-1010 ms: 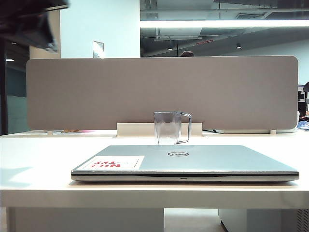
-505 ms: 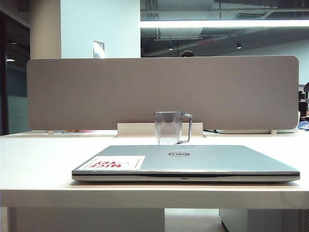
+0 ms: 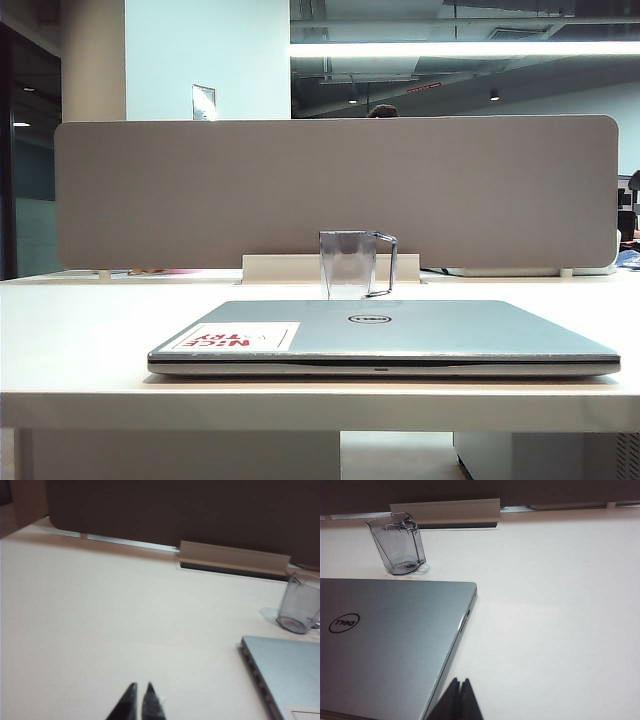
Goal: Pick up the water cup and place it on the side of the laptop away from you.
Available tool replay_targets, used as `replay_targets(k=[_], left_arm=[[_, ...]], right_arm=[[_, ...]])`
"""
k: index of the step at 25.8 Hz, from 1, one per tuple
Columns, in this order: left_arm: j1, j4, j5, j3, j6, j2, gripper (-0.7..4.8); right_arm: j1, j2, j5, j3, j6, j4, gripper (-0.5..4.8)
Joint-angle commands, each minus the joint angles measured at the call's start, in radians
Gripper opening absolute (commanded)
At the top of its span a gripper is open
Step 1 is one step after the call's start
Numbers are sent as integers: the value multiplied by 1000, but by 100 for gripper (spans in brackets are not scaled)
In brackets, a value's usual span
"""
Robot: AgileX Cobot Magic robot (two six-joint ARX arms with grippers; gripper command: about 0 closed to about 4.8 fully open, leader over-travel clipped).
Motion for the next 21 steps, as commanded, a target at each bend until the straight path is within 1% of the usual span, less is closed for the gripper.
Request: replay_targets(k=[1,2,4,6,21], left_arm=[[48,6,13,-23,4,-46,16],[78,5,44,-37,4,-81,16],[103,-8,77,-46,4,-121,16],[115,-29,79,-46,4,-153,16],[115,-61,83,-46,8,-149,22]], right_arm=[[0,-2,-1,-6,-3,11,-8],[0,-2,0,-6,-3,11,-8],[0,-2,-1,-6,-3,11,-8],[0,-2,-1,-6,-3,11,-8],[0,-2,-1,-6,-3,11,-8]])
